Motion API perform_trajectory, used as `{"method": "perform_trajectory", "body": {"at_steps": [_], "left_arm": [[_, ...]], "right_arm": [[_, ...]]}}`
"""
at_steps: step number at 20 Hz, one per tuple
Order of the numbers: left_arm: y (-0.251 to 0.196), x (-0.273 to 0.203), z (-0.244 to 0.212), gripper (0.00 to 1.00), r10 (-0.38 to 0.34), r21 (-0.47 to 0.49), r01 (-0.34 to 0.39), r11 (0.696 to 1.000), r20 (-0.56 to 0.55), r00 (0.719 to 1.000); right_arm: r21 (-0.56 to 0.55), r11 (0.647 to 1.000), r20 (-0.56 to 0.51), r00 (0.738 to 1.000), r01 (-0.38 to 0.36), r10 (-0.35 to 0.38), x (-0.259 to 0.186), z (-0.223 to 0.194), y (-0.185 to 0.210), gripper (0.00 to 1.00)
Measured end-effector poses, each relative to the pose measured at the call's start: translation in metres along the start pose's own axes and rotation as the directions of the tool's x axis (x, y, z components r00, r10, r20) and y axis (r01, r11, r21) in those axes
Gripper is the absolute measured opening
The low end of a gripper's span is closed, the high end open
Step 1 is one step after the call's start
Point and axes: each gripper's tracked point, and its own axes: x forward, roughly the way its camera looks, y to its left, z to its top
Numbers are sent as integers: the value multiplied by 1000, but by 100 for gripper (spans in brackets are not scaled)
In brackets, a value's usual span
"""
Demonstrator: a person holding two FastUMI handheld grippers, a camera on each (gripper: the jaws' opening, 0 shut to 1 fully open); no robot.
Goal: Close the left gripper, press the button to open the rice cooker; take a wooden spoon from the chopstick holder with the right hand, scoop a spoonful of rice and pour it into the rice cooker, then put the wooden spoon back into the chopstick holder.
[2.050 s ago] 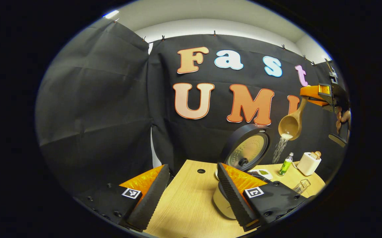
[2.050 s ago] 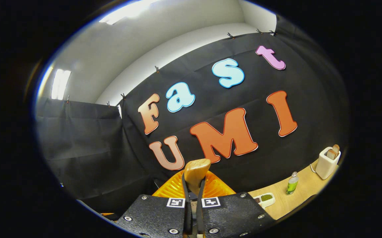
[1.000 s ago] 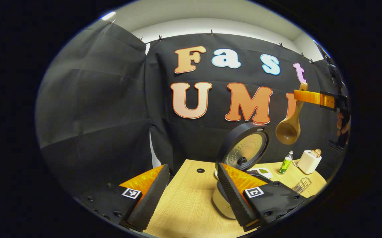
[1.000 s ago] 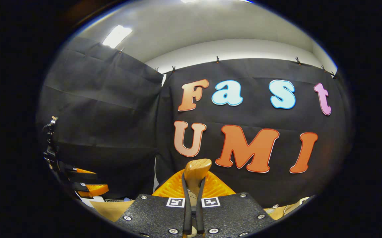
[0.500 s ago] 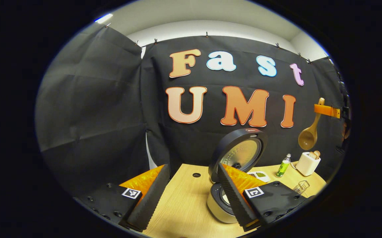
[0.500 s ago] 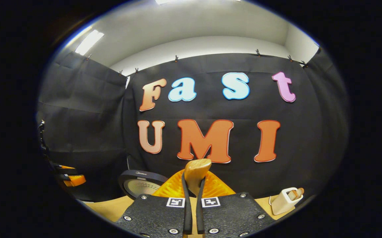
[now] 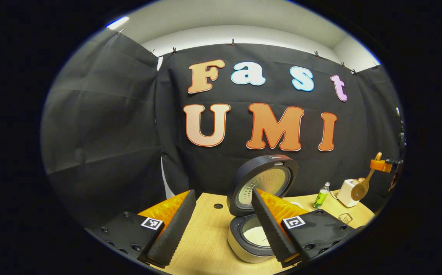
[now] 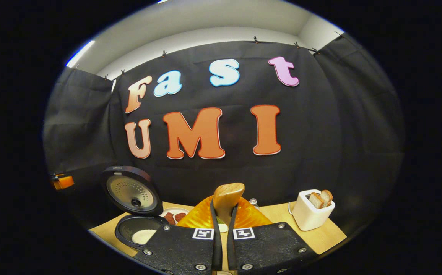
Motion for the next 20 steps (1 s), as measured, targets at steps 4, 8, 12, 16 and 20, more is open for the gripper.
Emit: {"method": "perform_trajectory", "body": {"at_steps": [4, 8, 12, 16, 20], "left_arm": [[-15, -4, 1, 100, -8, 12, 8, 1000, -9, 1000], [-21, -8, -3, 98, 12, 58, -11, 998, -20, 1000], [-26, -10, -5, 100, 24, 62, -21, 998, -39, 999], [-27, -11, -3, 99, 37, 39, -35, 999, -42, 998], [-31, -5, 2, 96, 45, 59, -43, 997, -33, 998]], "right_arm": [[22, 999, -71, 997, 32, -30, 7, -49, -30, 4], [64, 995, -154, 986, 71, -60, 14, -102, -55, 4], [133, 986, -224, 972, 102, -71, 22, -144, -71, 4], [191, 970, -275, 957, 147, -91, 24, -168, -85, 10], [194, 960, -320, 938, 200, -131, 14, -176, -99, 18]]}}
